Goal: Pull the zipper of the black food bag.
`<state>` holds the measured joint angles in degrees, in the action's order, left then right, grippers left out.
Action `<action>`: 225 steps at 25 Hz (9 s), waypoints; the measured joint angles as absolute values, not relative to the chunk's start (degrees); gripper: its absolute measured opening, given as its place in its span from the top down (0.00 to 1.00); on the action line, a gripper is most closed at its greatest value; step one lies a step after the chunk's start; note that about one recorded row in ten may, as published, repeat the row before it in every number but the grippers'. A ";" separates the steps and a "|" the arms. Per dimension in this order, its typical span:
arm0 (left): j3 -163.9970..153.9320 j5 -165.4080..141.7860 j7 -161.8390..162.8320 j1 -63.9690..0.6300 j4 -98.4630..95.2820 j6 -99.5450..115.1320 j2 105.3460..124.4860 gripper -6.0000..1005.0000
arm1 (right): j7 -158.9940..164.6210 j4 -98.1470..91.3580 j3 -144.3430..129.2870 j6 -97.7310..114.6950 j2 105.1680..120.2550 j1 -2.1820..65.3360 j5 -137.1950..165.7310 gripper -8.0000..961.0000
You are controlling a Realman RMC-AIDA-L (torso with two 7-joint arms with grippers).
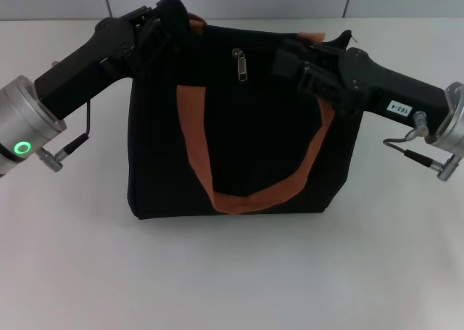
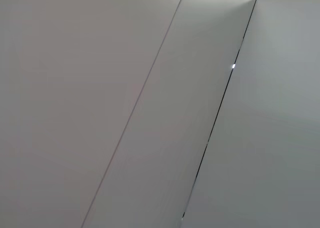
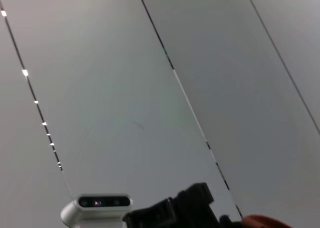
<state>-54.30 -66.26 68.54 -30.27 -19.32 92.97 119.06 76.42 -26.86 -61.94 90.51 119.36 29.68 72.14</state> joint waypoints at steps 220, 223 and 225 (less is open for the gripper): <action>-33.04 -110.32 46.72 -12.68 -30.53 112.78 118.00 0.27 | 59.70 -27.54 -43.83 114.04 118.52 19.96 98.19 0.14; -33.04 -114.78 48.46 -14.98 -30.58 112.78 117.82 0.27 | 57.69 -29.42 -43.86 113.05 119.01 19.66 102.77 0.14; -33.04 -115.73 49.48 -15.92 -30.63 112.82 117.77 0.27 | 57.62 -29.51 -43.89 111.31 119.10 19.60 104.39 0.14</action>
<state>-33.04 -115.73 49.48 -15.92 -30.64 112.82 117.77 57.62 -29.51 -43.89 111.31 119.10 19.60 104.39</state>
